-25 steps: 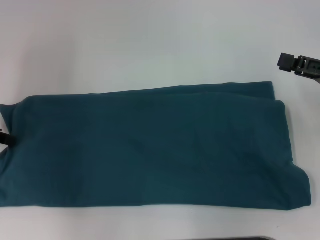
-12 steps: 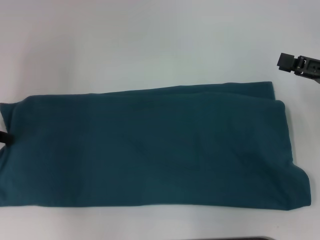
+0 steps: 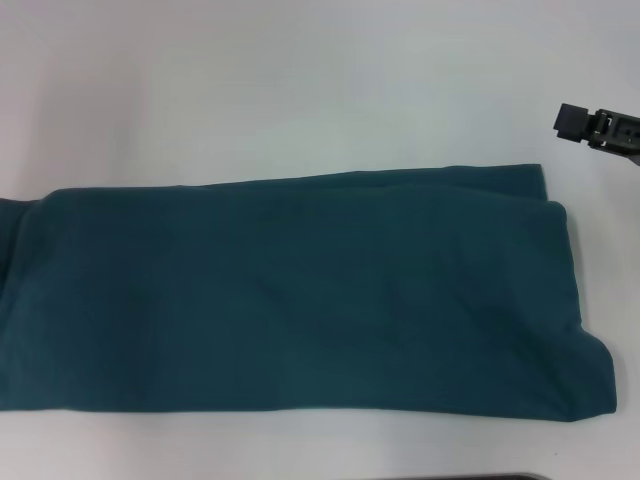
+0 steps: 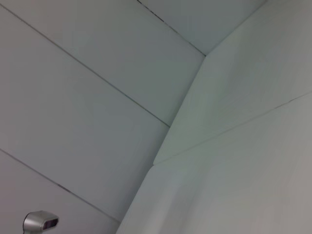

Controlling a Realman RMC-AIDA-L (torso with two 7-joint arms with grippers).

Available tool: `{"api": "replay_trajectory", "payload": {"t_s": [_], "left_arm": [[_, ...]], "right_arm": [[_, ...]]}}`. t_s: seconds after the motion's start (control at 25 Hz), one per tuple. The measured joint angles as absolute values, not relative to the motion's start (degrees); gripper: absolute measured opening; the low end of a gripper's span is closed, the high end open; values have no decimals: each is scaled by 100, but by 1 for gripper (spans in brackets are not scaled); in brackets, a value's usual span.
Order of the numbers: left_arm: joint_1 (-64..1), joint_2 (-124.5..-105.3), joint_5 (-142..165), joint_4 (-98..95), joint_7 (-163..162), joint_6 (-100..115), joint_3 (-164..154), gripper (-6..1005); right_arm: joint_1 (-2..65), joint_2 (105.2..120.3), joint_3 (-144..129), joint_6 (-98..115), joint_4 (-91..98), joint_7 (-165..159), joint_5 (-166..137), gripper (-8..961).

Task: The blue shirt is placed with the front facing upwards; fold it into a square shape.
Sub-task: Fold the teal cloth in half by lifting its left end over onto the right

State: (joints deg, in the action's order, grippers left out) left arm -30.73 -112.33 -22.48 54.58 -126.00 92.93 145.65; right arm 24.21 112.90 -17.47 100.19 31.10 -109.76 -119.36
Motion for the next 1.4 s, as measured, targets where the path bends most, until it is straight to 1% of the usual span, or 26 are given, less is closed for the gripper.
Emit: {"api": "replay_trajectory", "payload": {"t_s": [0.2, 0.44, 0.6, 0.72, 0.96, 1.16, 1.36, 1.4], "left_arm": [[-3076, -11205, -2242, 5447, -12616, 9317, 14557, 25], [-3082, -11231, -2253, 5551, -12957, 9261, 14564, 29], [-3110, -11285, -2302, 5735, -13023, 9435, 14570, 41], [-3155, -11348, -2351, 5772, -13022, 9517, 14574, 183], [-3275, -11599, -2576, 5905, -12888, 9456, 14584, 309], [-3248, -11670, -3101, 5915, -12790, 9309, 14596, 414], [-3075, -11711, -4243, 5704, -12471, 9203, 14920, 555], [-3033, -11727, -4535, 5592, -12347, 9186, 15018, 555]], "right_arm": [[2428, 11293, -1742, 10010, 3112, -10976, -11935, 606], [2441, 11289, -1753, 9997, 3118, -10976, -11935, 606], [2447, 11282, -1747, 10000, 3144, -10976, -11935, 606], [2446, 11271, -1737, 10000, 3157, -10976, -11936, 606], [2444, 11244, -1724, 10004, 3164, -10975, -11935, 607], [2443, 11233, -1722, 10012, 3164, -10975, -11930, 607], [2445, 11227, -1718, 10017, 3164, -10976, -11922, 607], [2449, 11225, -1717, 10017, 3164, -10976, -11920, 607]]}}
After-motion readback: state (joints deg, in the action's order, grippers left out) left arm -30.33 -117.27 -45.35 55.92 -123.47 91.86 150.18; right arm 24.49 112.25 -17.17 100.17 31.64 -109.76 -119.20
